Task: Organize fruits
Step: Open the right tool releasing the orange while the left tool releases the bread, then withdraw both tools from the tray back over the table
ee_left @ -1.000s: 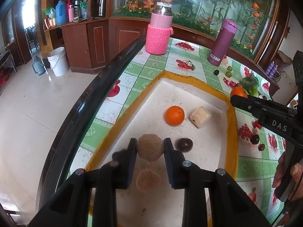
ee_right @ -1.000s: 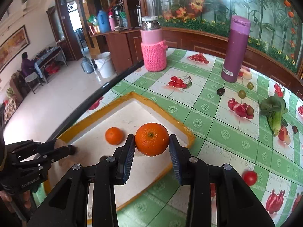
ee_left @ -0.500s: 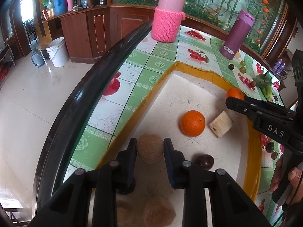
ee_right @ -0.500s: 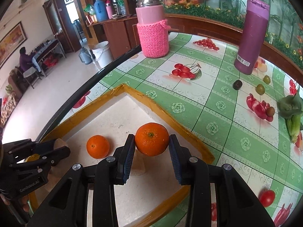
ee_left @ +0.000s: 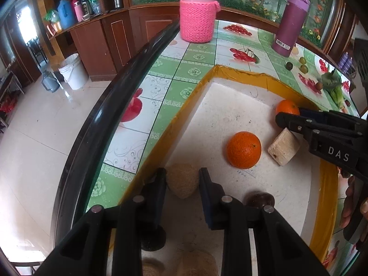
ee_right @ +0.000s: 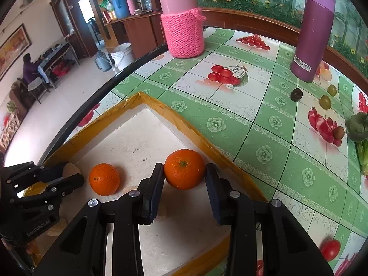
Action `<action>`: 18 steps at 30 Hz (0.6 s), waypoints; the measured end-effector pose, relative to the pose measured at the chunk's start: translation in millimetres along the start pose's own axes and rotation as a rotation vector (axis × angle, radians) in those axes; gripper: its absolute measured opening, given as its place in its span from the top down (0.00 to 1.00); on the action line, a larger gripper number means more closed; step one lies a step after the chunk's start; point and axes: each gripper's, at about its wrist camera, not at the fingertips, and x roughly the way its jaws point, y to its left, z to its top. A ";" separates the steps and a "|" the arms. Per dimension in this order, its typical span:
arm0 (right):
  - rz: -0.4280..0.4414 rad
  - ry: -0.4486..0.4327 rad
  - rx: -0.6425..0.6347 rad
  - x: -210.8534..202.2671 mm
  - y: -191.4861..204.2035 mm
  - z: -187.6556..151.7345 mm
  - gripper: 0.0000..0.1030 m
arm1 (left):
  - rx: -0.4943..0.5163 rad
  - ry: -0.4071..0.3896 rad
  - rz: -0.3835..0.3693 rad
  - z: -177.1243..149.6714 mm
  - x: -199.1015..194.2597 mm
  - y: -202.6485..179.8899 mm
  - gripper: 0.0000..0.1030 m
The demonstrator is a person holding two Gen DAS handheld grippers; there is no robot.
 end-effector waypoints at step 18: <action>-0.027 -0.010 0.021 -23.5 0.9 -13.0 0.56 | 0.033 -0.027 0.035 -13.2 -19.2 -8.2 0.36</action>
